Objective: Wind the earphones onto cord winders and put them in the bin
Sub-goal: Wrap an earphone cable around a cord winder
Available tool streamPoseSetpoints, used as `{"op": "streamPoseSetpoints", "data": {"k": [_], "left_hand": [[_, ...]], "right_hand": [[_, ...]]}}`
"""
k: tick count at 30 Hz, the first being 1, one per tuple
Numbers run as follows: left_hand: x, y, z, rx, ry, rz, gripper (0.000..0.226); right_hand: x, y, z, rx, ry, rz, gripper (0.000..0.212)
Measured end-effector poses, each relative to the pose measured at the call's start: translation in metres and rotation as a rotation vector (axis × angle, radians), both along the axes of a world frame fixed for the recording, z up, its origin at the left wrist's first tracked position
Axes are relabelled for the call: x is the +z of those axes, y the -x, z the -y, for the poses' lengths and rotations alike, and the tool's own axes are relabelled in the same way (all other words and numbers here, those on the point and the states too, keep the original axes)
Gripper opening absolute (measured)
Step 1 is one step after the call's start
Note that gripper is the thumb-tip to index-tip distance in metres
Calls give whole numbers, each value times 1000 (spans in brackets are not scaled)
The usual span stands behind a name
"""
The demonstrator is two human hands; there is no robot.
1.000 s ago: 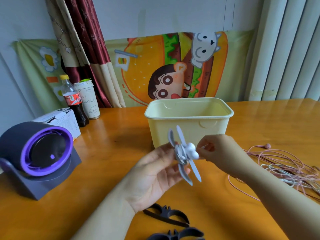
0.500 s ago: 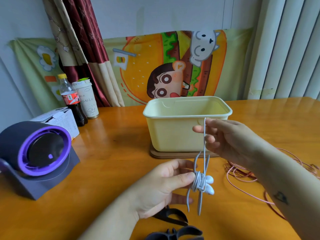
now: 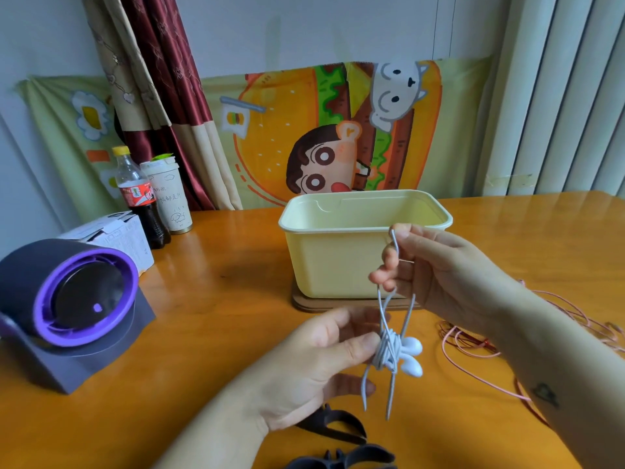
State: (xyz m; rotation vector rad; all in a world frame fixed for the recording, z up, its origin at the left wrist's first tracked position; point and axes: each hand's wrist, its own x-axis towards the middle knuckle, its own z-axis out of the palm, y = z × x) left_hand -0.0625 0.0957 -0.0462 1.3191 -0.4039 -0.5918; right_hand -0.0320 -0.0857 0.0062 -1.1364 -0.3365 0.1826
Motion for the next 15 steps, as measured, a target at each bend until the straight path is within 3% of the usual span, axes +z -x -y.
{"op": "streamPoseSetpoints", "data": {"k": [4, 9, 15], "left_hand": [[3, -1, -1, 20, 51, 7, 45], [4, -1, -1, 57, 69, -40, 47], [3, 0, 2, 75, 77, 8, 40]], "right_hand": [[-7, -7, 0, -32, -110, -55, 11], [-7, -10, -4, -107, -209, 10, 9], [-15, -13, -5, -98, -221, -42, 12]]}}
